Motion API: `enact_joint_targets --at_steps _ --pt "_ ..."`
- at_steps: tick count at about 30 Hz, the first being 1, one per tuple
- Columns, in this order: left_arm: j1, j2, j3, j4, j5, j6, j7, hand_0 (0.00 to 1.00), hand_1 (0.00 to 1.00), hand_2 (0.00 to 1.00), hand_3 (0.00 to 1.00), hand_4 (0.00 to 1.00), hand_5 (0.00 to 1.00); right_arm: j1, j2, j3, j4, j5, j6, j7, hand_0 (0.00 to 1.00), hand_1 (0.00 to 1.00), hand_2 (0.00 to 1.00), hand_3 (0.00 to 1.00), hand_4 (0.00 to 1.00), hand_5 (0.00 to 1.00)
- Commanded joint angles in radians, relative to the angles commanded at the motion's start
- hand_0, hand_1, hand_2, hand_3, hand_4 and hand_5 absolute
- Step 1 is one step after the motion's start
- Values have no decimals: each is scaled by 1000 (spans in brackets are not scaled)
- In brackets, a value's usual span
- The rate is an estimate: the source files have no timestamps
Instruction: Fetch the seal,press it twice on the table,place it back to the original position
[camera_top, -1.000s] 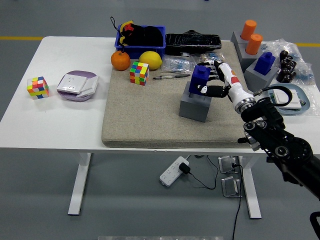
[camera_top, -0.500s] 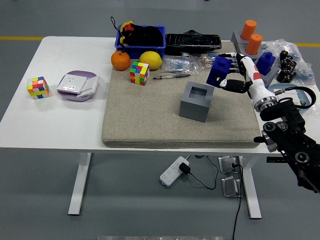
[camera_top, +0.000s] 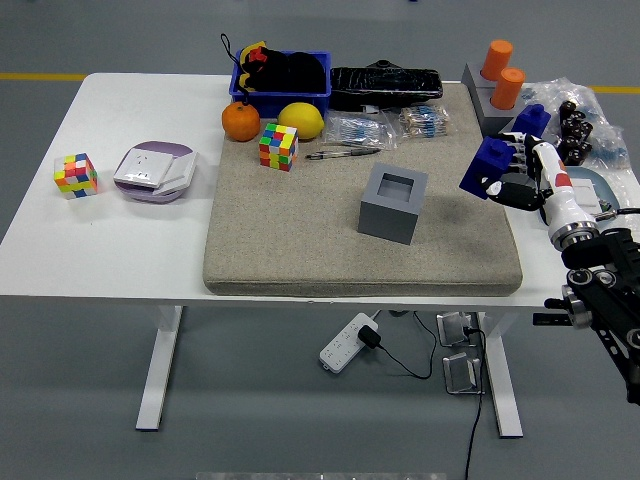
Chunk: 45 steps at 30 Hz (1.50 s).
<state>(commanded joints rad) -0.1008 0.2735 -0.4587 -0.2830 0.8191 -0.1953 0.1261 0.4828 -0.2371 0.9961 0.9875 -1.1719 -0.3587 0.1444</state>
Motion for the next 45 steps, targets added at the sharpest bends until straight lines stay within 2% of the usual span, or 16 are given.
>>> enact_joint_targets --at_steps 20,34,45 --pt "-2 1 3 -1 4 0 -2 830 796 758 814 743 332 -14 41 -79 -111 61 11 24 602 432 427 469 666 2" --pt "-5 7 11 -3 4 0 -2 830 795 758 815 744 333 -8 45 -126 -139 82 18 25 604 431 426 468 668 2" --pt "-4 9 15 -3 4 -1 -3 830 795 759 814 744 333 -9 42 -144 -135 83 18 22 602 431 425 468 668 2"
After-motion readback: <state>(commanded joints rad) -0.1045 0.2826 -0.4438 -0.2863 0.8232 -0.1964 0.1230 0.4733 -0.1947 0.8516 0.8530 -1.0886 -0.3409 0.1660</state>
